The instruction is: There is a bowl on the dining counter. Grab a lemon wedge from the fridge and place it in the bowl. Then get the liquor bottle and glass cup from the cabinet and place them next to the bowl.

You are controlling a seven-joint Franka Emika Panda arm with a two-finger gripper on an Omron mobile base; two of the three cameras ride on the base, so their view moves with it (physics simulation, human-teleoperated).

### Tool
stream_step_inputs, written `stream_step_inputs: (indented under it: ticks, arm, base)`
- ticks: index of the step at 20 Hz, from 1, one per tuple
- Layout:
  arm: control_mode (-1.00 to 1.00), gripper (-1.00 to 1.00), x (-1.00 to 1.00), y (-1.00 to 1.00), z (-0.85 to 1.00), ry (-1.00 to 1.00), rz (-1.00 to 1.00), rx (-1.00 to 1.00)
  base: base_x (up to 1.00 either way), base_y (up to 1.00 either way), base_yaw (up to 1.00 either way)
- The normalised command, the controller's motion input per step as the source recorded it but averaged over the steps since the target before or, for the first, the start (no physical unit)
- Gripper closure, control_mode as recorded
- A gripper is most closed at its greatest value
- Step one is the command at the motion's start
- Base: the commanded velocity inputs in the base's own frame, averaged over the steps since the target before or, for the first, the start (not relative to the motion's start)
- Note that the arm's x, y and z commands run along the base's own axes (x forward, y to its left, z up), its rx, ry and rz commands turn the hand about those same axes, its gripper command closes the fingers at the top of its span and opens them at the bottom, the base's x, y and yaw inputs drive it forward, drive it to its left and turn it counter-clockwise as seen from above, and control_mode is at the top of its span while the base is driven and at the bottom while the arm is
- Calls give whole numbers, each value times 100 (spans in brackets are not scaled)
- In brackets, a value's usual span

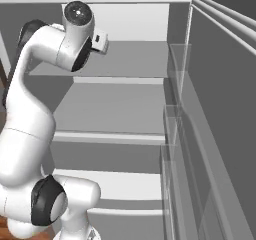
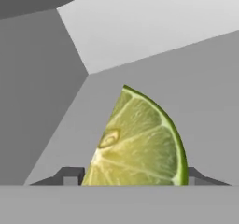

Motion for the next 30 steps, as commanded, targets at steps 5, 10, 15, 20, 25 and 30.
stream_step_inputs:
  ticks: [5,10,15,20,25,30]
  arm:
    - [-100,100,-100,0,45,13,0,-19]
    - [-100,100,-100,7,-32,21,0,-17]
    - [-100,100,-98,19,-79,13,0,-9]
    - [-100,100,-31,6,-29,3,0,-11]
    - [-100,100,0,0,-5,0,0,-3]
    - [-100,100,0,-5,0,0,0,0]
  base:
    - [0,0,0]
    - [0,0,0]
    - [0,0,0]
    - [0,0,0]
    - [0,0,0]
    - [0,0,0]
